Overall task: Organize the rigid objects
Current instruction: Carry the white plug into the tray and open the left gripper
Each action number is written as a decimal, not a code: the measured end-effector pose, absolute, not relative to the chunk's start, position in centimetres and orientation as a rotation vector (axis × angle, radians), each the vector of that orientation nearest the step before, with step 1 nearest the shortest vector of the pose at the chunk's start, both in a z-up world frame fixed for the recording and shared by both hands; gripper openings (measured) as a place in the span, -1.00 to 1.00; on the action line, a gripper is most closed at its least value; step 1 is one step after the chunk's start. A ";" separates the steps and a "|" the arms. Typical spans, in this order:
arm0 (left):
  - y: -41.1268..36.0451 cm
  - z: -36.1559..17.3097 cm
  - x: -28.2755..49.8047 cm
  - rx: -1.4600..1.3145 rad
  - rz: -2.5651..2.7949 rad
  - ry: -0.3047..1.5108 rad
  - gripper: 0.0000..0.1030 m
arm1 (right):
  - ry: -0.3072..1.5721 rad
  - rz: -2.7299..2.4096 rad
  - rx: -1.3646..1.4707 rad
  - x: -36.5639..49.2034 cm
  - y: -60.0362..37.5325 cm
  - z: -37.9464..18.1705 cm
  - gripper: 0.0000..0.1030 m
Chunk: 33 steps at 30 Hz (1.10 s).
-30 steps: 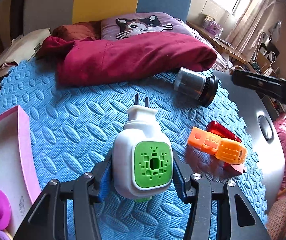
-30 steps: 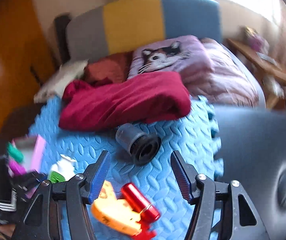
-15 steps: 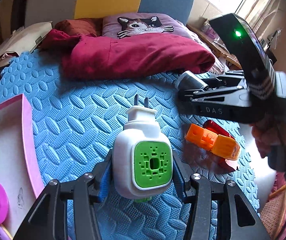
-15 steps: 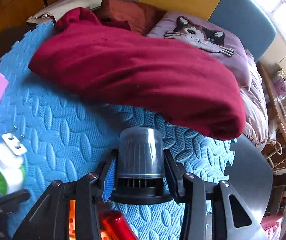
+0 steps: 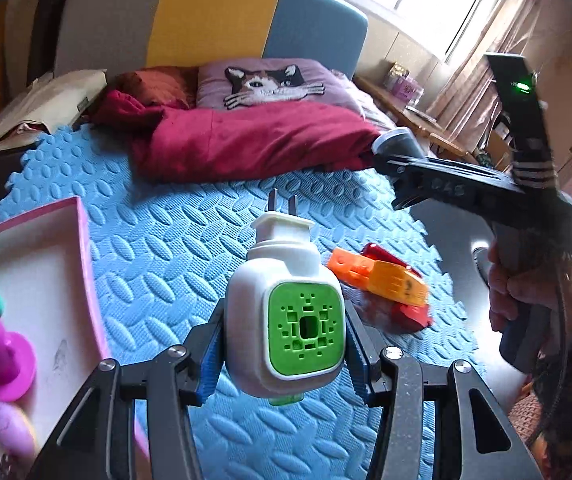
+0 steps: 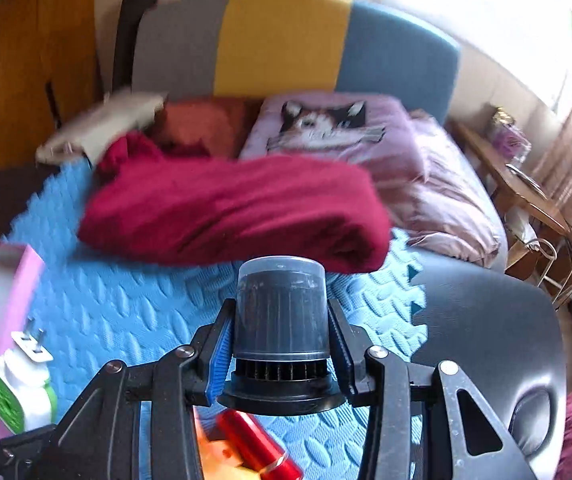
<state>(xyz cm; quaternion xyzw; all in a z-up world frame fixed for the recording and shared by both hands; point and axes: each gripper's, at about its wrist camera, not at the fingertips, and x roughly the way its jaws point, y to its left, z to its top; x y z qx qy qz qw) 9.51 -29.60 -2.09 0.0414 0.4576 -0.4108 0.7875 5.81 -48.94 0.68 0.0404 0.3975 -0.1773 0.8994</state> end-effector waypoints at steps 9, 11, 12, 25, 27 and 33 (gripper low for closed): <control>-24.2 0.3 6.8 0.053 -0.826 0.945 0.02 | 0.741 -0.177 0.208 1.6 -42.6 1.8 -0.16; -22.5 0.6 6.4 0.029 -0.816 0.946 0.02 | 0.779 -0.132 0.224 1.3 -40.9 0.3 -0.16; -21.3 0.9 6.0 0.016 -0.810 0.941 0.02 | 0.805 -0.127 0.213 1.3 -40.1 -0.7 -0.16; -8.1 1.3 3.5 -0.117 -0.677 0.895 0.02 | 0.916 -0.147 0.162 2.6 -39.0 -5.9 -0.16; -7.6 0.8 3.6 -0.134 -0.672 0.913 0.02 | 0.915 -0.150 0.151 2.6 -38.9 -5.8 -0.16; -9.8 0.2 4.5 -0.129 -0.695 0.942 0.02 | 0.913 -0.157 0.136 2.4 -38.5 -5.9 -0.16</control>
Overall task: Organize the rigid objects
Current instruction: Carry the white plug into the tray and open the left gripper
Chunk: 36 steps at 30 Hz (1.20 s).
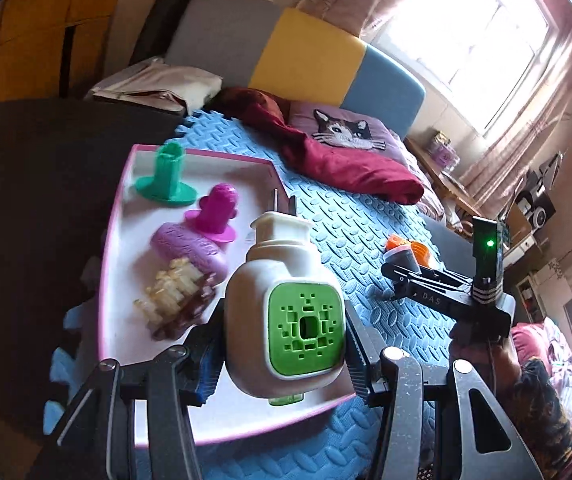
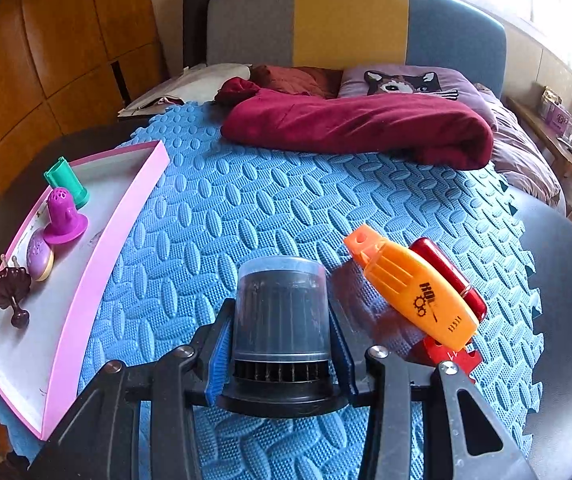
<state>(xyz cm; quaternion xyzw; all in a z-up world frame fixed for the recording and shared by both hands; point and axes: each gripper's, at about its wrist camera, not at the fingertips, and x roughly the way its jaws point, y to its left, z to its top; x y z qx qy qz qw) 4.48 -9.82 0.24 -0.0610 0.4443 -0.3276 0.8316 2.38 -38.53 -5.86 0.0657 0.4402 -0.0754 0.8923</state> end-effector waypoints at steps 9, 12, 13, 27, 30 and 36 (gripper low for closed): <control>-14.8 -0.2 9.2 -0.146 -0.682 0.990 0.02 | 0.917 -0.158 0.120 2.7 -38.5 -5.9 -0.16; -16.2 -0.9 11.2 -0.127 -0.662 1.012 0.02 | 0.917 -0.162 0.114 2.7 -38.4 -5.9 -0.15; -16.6 -1.3 11.8 -0.124 -0.649 1.019 0.01 | 0.917 -0.162 0.110 2.7 -38.3 -5.9 -0.15; -19.0 -5.7 17.5 -0.038 -0.483 1.040 0.01 | 0.917 -0.160 0.075 2.9 -37.9 -6.0 -0.15; -18.6 -5.2 17.2 -0.062 -0.501 1.022 0.13 | 0.918 -0.158 0.084 2.9 -38.0 -6.0 -0.15; -17.1 -3.1 15.4 -0.073 -0.502 0.973 0.23 | 0.941 -0.157 0.086 3.1 -38.2 -6.3 -0.15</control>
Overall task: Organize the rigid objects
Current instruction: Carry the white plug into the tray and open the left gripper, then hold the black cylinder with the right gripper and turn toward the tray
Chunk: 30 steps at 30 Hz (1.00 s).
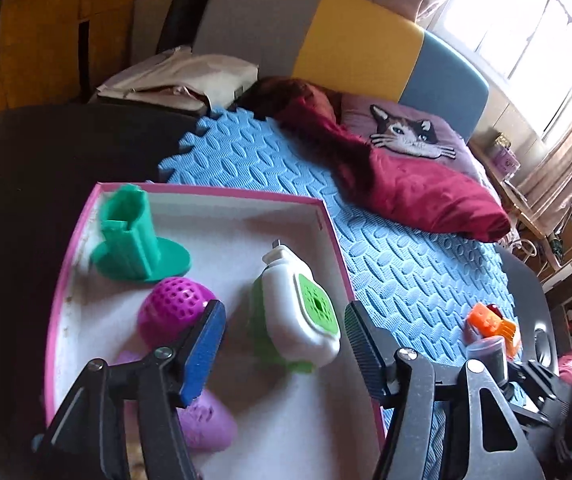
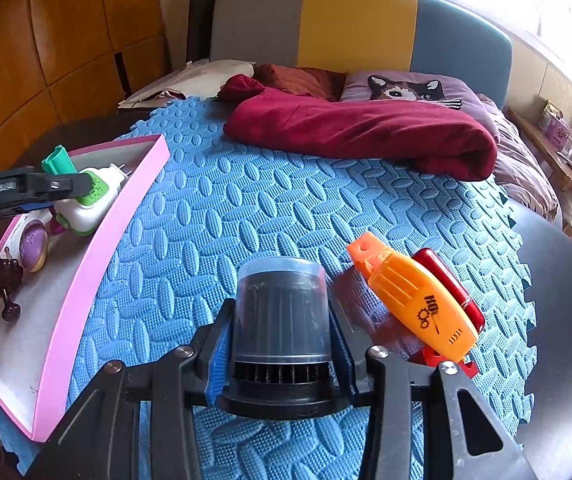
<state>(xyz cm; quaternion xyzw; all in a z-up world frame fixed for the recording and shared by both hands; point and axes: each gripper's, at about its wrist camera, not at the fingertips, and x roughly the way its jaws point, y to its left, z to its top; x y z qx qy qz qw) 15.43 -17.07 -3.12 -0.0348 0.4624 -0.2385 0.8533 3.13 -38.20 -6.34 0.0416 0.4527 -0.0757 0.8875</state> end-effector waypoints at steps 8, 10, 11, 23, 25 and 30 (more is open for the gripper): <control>-15.3 -1.0 10.0 0.034 -0.455 0.878 0.28 | 0.960 -0.162 0.108 3.3 -38.5 -7.1 -0.15; -14.8 -0.8 8.6 0.056 -0.445 0.862 0.32 | 0.971 -0.165 0.124 3.3 -38.7 -7.3 -0.14; -14.3 -0.7 7.8 0.060 -0.440 0.850 0.33 | 0.977 -0.167 0.128 3.4 -38.8 -7.4 -0.14; -11.2 -0.6 3.6 0.117 -0.369 0.794 0.57 | 0.969 -0.153 0.222 3.3 -39.6 -7.0 -0.14; -10.8 -0.7 3.5 0.112 -0.361 0.802 0.58 | 0.964 -0.152 0.240 3.2 -39.8 -6.8 -0.14; -9.9 -1.1 3.3 0.096 -0.345 0.812 0.58 | 0.948 -0.145 0.256 3.1 -40.0 -6.4 -0.12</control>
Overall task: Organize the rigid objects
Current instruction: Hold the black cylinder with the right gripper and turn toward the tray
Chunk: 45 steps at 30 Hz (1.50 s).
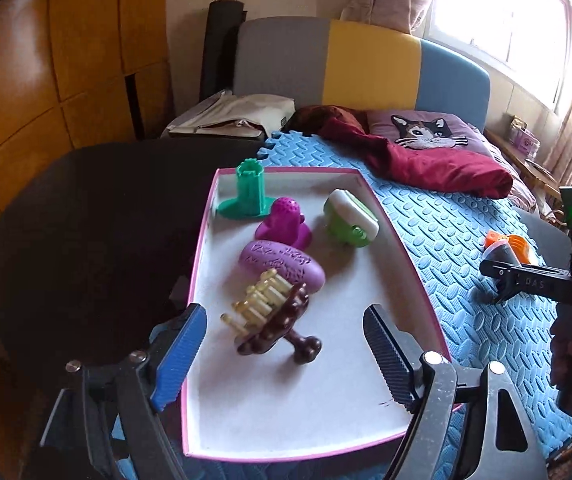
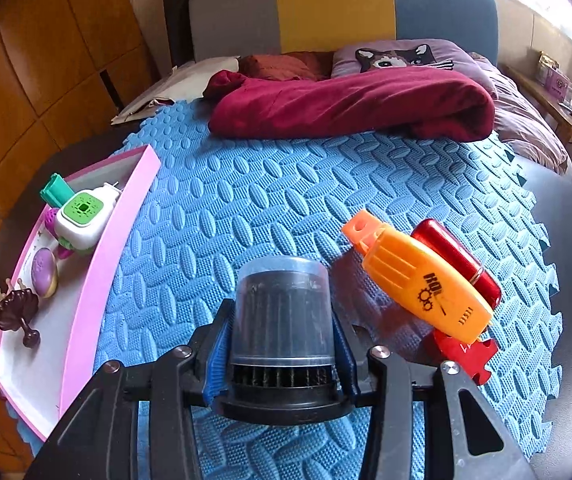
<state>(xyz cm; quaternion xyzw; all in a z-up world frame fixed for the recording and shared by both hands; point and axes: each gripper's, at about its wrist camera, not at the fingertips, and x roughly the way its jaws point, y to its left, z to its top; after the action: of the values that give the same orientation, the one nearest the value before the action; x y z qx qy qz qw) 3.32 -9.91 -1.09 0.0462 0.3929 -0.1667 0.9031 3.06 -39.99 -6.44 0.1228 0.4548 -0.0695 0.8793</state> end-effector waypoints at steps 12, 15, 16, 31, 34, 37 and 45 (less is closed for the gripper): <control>-8.5 -1.8 3.2 0.064 -0.331 0.838 0.60 | 0.907 -0.096 0.412 2.5 -41.4 -6.1 0.05; -8.4 -1.9 3.3 0.059 -0.332 0.847 0.60 | 0.891 -0.092 0.470 2.3 -42.1 -5.9 0.17; -8.4 -2.0 3.3 0.057 -0.333 0.849 0.60 | 0.889 -0.083 0.491 2.3 -42.2 -5.9 0.21; -8.4 -1.7 2.9 0.051 -0.354 0.848 0.60 | 0.930 -0.121 0.396 2.7 -41.9 -6.1 0.25; -8.4 -1.6 2.8 0.052 -0.359 0.845 0.60 | 0.956 -0.112 0.383 3.0 -41.6 -6.5 0.25; -8.5 -1.5 2.7 0.050 -0.362 0.844 0.60 | 0.963 -0.108 0.385 3.1 -41.6 -6.6 0.25; -8.8 -1.6 2.6 0.057 -0.375 0.851 0.60 | 0.987 -0.092 0.367 3.1 -41.4 -6.7 0.01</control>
<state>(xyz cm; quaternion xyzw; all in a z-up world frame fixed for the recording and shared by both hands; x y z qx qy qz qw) 2.61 -8.82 -1.55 0.0276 0.4101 -0.1809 0.8935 3.10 -41.43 -6.65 0.1750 0.4706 -0.0441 0.8637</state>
